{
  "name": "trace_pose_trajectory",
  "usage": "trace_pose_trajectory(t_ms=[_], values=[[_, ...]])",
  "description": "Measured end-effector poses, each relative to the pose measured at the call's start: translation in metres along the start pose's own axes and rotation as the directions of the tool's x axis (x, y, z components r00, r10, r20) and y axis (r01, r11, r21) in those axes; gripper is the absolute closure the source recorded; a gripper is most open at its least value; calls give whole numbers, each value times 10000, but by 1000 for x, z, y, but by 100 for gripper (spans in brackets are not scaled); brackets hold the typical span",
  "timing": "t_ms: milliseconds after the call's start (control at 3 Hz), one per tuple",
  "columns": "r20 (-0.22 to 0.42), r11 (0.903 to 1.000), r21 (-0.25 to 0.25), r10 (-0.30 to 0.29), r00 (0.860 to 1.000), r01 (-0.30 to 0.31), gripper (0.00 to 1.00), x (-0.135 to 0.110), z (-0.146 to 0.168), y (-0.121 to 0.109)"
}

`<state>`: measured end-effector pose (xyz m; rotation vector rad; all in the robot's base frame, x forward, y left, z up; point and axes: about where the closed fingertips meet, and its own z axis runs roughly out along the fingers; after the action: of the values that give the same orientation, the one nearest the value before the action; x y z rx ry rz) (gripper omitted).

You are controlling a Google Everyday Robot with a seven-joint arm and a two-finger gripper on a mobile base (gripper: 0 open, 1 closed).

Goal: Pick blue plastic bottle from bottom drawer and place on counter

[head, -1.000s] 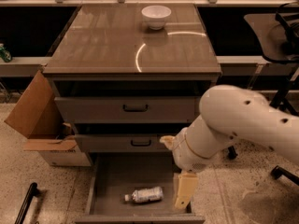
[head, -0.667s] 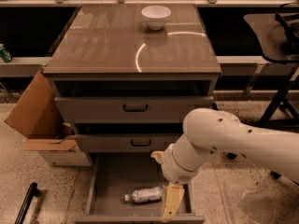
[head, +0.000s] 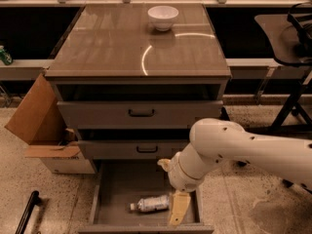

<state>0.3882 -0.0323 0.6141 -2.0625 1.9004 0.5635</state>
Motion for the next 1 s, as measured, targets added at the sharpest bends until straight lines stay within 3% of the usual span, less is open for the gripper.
trace_pose_trajectory(t_ms=[667,1000], values=[[419,9989,469,-26,9991,6,0,60,76,-46],[835,9994,221,241,9962,-260,0,90,125,-60]])
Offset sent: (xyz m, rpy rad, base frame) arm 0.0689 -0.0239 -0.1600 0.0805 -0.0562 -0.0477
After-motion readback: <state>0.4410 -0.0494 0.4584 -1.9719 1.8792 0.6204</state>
